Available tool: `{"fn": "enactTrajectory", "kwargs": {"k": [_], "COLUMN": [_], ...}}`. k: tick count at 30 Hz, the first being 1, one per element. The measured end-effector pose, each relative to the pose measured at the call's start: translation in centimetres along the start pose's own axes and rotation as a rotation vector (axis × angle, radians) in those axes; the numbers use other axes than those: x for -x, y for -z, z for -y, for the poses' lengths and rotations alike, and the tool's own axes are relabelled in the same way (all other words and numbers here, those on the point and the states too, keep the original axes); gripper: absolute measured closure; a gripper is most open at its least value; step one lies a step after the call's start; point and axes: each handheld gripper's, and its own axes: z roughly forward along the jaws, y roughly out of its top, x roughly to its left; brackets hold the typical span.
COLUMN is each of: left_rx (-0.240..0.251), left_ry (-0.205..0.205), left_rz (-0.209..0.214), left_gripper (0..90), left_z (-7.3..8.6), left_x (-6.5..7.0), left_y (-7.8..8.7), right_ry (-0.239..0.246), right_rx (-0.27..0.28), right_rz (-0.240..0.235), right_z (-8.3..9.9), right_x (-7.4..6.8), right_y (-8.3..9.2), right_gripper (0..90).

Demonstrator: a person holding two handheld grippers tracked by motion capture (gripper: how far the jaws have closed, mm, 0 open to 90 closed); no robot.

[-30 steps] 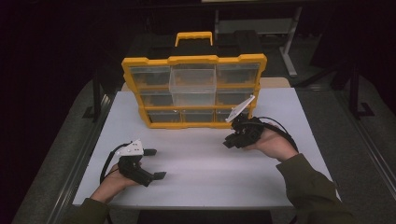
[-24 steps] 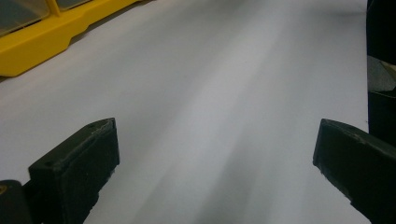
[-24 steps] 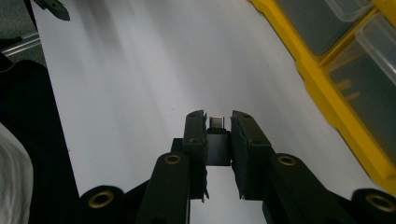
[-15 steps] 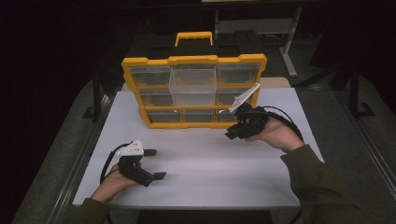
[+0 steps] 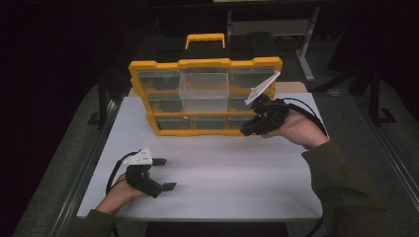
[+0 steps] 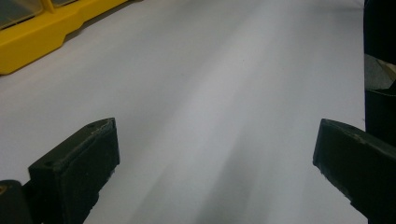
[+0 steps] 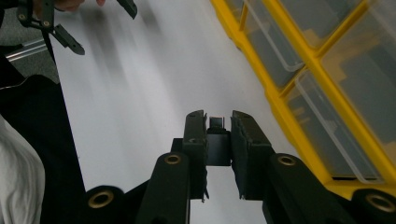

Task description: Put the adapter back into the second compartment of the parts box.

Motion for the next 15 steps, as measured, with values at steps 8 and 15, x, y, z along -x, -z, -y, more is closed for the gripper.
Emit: {"fn": "enactTrajectory", "kwargs": {"k": [8,15], "left_rx": [0.000,-0.005], "left_ry": [0.001,0.003], "left_rz": [0.001,0.006], "left_gripper": [0.0,0.0], "left_z": [0.0,0.0], "left_x": [0.0,0.0], "left_y": [0.0,-0.1], "right_ry": [0.016,0.023], "right_rx": [0.009,0.030], "right_rz": [0.008,0.020], "right_z": [-1.3,-2.6], "right_x": [0.2,0.4], "right_y": [1.6,3.0], "right_gripper": [75.4,75.4]}}
